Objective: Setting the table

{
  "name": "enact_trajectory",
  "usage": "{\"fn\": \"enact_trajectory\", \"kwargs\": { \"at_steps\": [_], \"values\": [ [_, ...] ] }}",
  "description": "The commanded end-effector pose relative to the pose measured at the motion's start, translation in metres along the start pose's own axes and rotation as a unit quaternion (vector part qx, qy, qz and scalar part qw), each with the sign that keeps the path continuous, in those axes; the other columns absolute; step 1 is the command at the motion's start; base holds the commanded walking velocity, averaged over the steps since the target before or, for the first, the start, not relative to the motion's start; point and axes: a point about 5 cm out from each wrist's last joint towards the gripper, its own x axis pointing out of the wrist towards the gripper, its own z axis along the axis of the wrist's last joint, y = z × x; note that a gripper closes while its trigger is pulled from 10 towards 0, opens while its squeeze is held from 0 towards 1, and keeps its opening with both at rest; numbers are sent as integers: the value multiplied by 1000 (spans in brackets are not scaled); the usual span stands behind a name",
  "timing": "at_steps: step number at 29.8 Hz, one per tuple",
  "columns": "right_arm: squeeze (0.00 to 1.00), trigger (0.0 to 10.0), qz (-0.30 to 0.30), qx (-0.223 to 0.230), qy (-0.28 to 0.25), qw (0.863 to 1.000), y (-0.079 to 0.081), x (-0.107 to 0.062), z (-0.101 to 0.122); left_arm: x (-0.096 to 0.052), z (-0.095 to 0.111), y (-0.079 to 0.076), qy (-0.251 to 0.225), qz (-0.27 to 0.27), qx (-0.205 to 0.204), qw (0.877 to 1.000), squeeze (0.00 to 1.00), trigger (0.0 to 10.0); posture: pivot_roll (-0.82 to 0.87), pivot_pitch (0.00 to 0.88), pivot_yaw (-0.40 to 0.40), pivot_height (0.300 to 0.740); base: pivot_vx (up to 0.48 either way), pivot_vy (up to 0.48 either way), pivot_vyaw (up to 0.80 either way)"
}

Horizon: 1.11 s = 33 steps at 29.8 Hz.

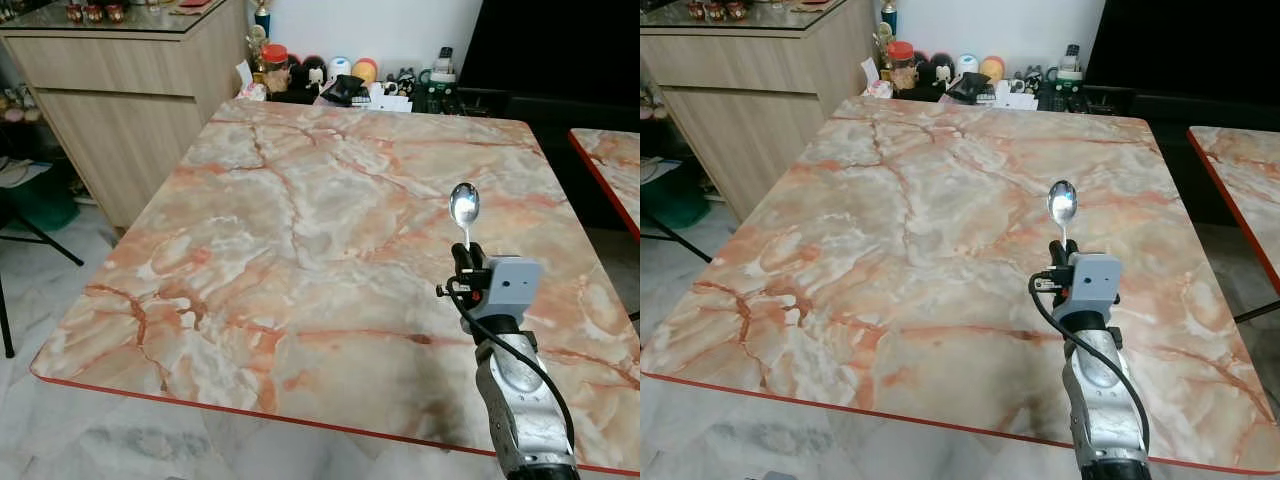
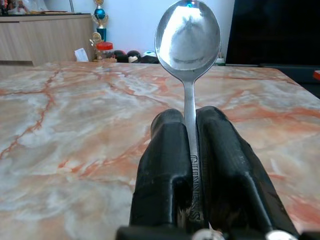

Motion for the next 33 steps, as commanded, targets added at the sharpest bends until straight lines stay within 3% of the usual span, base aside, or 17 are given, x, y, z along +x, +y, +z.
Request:
{"fn": "enact_trajectory", "kwargs": {
  "at_steps": [1,9,33],
  "values": [
    [0,10000,-5,1,-7,1000,-1,-2,5,-2,-10,2,19,-1,15,1000,0,10000,12,43,0,740,0,-364,0],
    [0,10000,-3,1,-15,1000,-1,-1,11,-2,-10,1,22,1,15,1000,0,10000,10,30,-6,740,0,-439,-580],
    [0,10000,-7,-3,-46,999,-4,9,27,0,-4,-4,20,-3,17,1000,0,10000,0,60,-8,740,0,-395,0]
  ]
}}
